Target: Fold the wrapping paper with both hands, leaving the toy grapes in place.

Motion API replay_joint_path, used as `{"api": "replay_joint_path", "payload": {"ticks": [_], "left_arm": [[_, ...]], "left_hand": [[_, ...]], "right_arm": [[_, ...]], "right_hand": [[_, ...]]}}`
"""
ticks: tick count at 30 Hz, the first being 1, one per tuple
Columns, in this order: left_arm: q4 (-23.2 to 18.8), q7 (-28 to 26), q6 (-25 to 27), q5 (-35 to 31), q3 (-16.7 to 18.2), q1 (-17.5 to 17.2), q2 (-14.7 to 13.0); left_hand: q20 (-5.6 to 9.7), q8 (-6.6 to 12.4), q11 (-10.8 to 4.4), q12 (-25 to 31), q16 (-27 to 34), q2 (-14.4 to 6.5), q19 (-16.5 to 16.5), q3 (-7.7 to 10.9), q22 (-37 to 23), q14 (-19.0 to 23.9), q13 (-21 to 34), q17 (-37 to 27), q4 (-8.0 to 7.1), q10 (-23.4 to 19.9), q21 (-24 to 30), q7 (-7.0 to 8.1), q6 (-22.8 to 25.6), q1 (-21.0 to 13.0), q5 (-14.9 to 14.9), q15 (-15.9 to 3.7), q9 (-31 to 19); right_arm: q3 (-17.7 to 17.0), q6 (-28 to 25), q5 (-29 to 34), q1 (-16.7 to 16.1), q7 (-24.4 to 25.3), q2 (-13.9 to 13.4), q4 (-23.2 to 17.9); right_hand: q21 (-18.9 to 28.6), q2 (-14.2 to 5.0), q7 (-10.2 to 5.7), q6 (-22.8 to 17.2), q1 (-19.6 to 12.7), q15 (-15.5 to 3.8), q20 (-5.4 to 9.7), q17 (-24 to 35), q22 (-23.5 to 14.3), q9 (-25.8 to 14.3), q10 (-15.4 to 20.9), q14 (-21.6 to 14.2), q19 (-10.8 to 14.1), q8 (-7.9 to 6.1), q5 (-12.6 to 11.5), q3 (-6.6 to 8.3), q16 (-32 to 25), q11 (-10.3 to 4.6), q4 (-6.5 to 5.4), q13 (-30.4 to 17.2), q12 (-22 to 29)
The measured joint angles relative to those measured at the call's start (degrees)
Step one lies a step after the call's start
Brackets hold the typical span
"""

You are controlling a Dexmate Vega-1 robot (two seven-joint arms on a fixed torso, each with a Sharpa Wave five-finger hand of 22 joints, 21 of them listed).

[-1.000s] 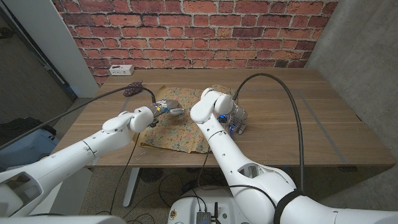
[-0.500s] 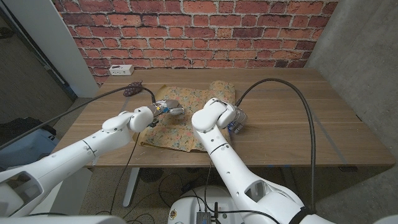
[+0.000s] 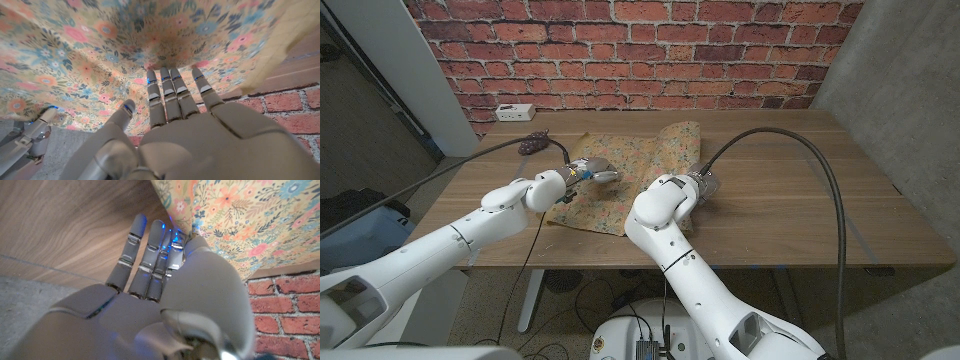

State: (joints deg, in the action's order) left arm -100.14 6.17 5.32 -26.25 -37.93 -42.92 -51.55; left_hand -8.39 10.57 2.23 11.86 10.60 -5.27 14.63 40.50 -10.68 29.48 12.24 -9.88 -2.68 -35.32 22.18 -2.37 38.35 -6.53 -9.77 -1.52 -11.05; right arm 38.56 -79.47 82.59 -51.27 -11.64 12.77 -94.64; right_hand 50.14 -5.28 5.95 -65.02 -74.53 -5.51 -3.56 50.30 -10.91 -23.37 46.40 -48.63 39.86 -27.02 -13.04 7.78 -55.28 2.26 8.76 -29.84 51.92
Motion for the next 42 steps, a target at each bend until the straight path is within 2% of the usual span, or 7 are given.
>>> {"api": "replay_joint_path", "payload": {"ticks": [7, 14, 21, 25, 31, 37, 42], "left_arm": [[-0.1, -0.5, -1.5, 0.4, 0.3, -0.1, 0.0], [0.1, -0.5, -2.2, 0.7, 0.4, -0.1, 0.2], [0.8, -0.1, -3.3, 1.2, 0.4, 0.2, 0.5], [1.2, 0.2, -4.2, 1.7, 0.4, 0.4, 0.7], [2.3, 0.4, -5.9, 2.8, 0.5, 0.8, 1.0], [2.9, 0.6, -7.7, 4.3, 0.8, 1.0, 1.2], [2.9, 1.3, -7.9, 4.6, 0.8, 1.3, 1.3]], "left_hand": [[-0.20, 0.00, 0.00, 0.0, 0.0, 0.0, 0.2, 0.07, 0.0, 0.0, 0.0, 0.0, 0.41, 0.0, -0.3, 0.00, 0.0, -0.1, 0.0, 0.00, 0.0], [-0.20, 0.00, 0.03, -0.2, 0.0, 0.4, 0.2, -0.23, 0.0, -0.2, 0.0, 0.0, 0.71, 0.7, -0.4, 0.00, 0.0, 0.3, 0.0, -0.22, 0.0], [-0.20, 0.00, -0.06, -0.6, -0.5, 0.9, 0.2, -0.15, 0.0, -1.6, 0.0, 0.0, 1.11, 2.3, -0.4, 0.29, -0.4, 0.2, 0.0, -0.19, 0.0], [-0.20, 0.00, -0.29, -0.7, -0.5, 1.1, 0.2, -0.31, 0.0, -3.2, -0.3, 0.0, 1.73, 4.2, -0.8, 0.77, -2.0, 0.0, 0.0, -0.50, 0.1], [0.11, -0.44, -1.11, -1.1, -0.5, 1.3, 0.5, -0.23, 0.0, -5.0, -0.3, 0.0, 2.46, 6.4, -1.2, 1.83, -4.5, -0.3, 0.0, -0.35, 0.1], [0.19, 0.25, -1.46, -1.1, -0.5, 2.1, 0.6, -0.01, 0.0, -5.5, -0.5, 0.3, 4.49, 7.4, -1.2, 2.82, -3.4, -1.1, 0.0, -0.83, 0.1], [0.93, 0.90, -2.19, 0.0, -0.2, 2.1, 1.3, 0.00, 0.0, -3.7, -0.6, 0.3, 5.85, 5.2, -1.6, 1.42, -0.1, -1.8, 0.0, -1.15, 0.1]], "right_arm": [[1.5, -0.3, 2.9, -1.6, 9.5, -2.2, -3.3], [1.5, 3.1, 11.1, -3.8, 7.1, -4.1, -5.8], [-1.3, 12.2, 23.0, -6.8, -2.3, -3.2, -8.0], [-3.1, 19.4, 32.0, -8.4, -10.4, -2.4, -9.5], [-4.3, 27.6, 41.4, -8.8, -19.5, -2.3, -10.1], [-4.6, 33.3, 46.9, -7.6, -26.6, -3.3, -10.1], [-4.3, 36.0, 49.1, -6.6, -30.2, -4.2, -10.0]], "right_hand": [[0.4, 0.48, 0.10, -0.5, 0.3, 0.09, 0.33, 0.5, 0.0, -0.3, 0.6, -0.7, 0.3, 0.00, 0.0, 0.75, 0.4, 0.00, 0.11, 0.1, 0.0], [0.8, 0.78, -0.05, -0.8, 0.7, 0.09, 0.72, 1.1, 0.3, -0.3, 0.6, -0.7, 0.3, -0.01, 0.0, 1.51, 1.3, -0.03, 0.26, -0.3, 0.2], [0.8, 0.93, -0.06, -0.8, 0.8, 0.08, 1.12, 1.6, 0.3, 0.0, 0.5, -0.7, 0.1, -0.01, 0.0, 1.91, 2.1, -0.56, 0.01, -0.4, 0.3], [0.8, 1.07, -0.20, -0.9, 1.0, 0.08, 1.33, 1.6, 0.3, 0.1, 0.5, -0.7, -0.1, -0.01, 0.0, 2.22, 2.5, -0.56, 0.01, -0.4, 0.3], [0.8, 1.45, -0.57, -0.9, 1.3, -0.83, 1.53, 1.9, 0.3, 0.1, 0.3, -1.8, -0.3, 0.00, 0.0, 2.39, 3.0, -0.97, -0.15, -0.4, 0.3], [0.8, 1.45, -0.87, -1.2, 1.3, -0.83, 2.15, 2.4, 0.5, 0.1, 0.5, -1.9, -1.0, 0.00, 0.4, 2.72, 3.6, -1.18, -0.17, -0.2, 0.3], [0.8, 1.60, -0.87, -1.2, 1.5, -0.83, 2.15, 2.5, 0.5, 0.1, 0.5, -1.9, -1.0, 0.00, 0.4, 3.08, 3.8, -1.18, -0.22, -0.3, -0.1]]}}
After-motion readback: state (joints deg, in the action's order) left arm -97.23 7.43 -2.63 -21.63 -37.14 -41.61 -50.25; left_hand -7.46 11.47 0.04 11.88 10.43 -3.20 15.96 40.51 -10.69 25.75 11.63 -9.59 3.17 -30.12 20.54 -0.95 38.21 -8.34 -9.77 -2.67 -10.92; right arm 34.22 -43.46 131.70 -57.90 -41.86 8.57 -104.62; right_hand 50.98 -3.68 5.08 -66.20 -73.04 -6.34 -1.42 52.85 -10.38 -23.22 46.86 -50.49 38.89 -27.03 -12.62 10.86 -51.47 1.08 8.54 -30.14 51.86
